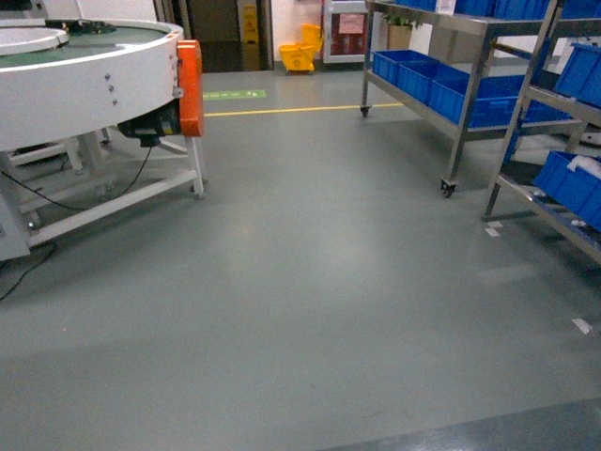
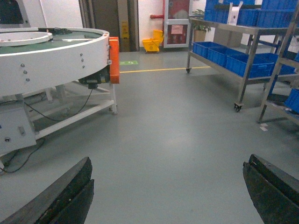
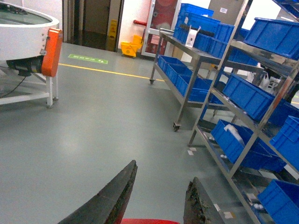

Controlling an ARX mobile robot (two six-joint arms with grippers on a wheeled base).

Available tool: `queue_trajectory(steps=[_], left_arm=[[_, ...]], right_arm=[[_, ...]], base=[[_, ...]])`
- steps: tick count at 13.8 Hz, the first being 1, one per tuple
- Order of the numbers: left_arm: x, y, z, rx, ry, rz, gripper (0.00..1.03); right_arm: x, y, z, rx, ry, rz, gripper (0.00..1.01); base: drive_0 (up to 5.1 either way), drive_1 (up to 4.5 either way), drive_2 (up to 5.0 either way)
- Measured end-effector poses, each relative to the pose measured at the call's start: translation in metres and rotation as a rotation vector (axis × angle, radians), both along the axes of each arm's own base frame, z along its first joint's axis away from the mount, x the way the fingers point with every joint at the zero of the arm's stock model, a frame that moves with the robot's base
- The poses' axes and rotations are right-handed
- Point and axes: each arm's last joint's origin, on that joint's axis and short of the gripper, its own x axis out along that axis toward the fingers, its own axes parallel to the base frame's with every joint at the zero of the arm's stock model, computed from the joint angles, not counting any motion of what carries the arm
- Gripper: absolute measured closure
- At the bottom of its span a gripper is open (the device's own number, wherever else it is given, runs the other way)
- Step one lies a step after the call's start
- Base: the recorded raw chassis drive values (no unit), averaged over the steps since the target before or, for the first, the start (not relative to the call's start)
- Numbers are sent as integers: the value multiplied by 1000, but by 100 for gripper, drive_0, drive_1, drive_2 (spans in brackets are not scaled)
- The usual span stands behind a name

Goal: Pick red block from blue box to shelf

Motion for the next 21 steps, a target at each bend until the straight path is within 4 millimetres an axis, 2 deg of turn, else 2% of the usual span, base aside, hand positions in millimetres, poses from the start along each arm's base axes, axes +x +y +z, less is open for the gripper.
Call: queue_trajectory(steps=[21], left_arm=[[0, 0, 0, 0, -2, 0, 5]], right_arm=[[0, 0, 0, 0, 2, 0, 74]], base=[[1, 411, -408]])
